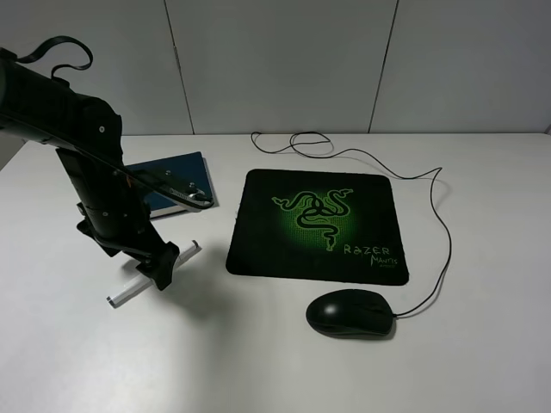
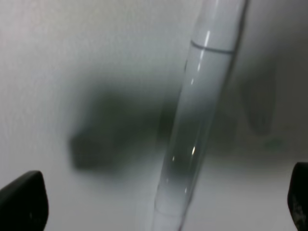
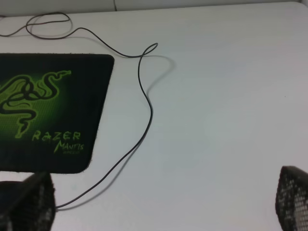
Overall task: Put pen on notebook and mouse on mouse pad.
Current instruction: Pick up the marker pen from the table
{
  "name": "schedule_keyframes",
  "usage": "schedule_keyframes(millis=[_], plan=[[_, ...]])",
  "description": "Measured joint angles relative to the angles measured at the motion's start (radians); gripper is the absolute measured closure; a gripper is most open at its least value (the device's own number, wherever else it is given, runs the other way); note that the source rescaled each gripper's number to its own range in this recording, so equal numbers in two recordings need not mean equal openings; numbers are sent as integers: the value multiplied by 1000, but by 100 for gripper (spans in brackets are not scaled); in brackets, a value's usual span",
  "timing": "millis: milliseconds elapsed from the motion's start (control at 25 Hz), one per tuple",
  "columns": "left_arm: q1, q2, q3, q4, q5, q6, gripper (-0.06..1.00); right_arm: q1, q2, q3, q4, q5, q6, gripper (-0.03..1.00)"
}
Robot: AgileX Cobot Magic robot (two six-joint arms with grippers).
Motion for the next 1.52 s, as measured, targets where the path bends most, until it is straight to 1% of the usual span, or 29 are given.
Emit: schedule_keyframes(millis=[160,400,600,920,1160,1280,1520], plan=[[-4,23,0,0,-21,9,-5,0,0,0,0,0,0,-3],[-41,27,-1,30,-79,9,-5,0,0,0,0,0,0,-3],[-45,41,-1,31,-95,10,-5,0,0,0,0,0,0,-3],[-50,51,-1,31,-159,10,-5,0,0,0,0,0,0,-3],[-50,52,-1,31,-172,10,-4,0,0,0,0,0,0,-3],[-50,52,-1,31,-182,10,0,0,0,0,0,0,0,-3],[-50,57,11,27,-183,10,17,0,0,0,0,0,0,-3]])
